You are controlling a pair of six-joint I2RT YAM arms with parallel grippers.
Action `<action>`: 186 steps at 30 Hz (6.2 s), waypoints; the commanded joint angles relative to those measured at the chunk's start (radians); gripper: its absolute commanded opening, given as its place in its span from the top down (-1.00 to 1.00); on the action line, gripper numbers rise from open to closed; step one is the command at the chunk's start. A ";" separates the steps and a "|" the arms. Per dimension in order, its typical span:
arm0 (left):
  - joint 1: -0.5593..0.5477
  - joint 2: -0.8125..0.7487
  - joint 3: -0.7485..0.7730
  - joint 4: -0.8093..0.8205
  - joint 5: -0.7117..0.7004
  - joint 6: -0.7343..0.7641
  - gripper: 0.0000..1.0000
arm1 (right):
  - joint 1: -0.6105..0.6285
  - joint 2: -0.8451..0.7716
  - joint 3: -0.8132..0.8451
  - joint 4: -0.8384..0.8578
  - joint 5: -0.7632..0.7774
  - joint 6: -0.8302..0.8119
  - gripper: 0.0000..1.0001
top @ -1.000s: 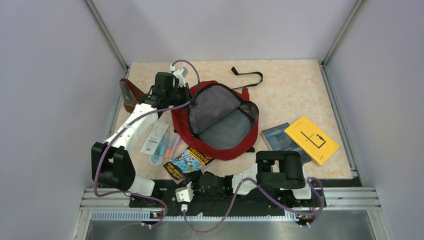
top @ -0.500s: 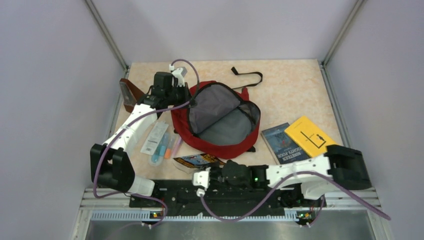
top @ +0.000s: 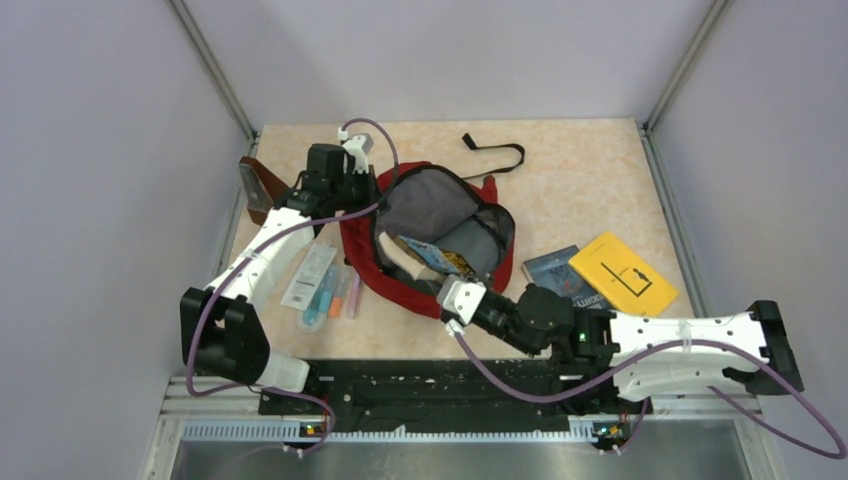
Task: Pack the student bag
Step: Place the book in the student bag, then adjust the book at the center of the board.
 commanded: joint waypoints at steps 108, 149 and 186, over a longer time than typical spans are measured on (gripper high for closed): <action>-0.008 -0.097 0.029 0.029 0.220 0.033 1.00 | -0.605 0.402 0.104 -0.383 -0.157 1.309 -0.21; -0.008 -0.087 0.027 0.030 0.207 0.034 1.00 | -0.728 0.803 0.318 -0.026 -0.132 1.086 -0.33; -0.010 -0.136 0.010 0.071 0.258 -0.012 1.00 | -1.800 -0.110 -0.333 -0.611 -0.128 1.340 -0.98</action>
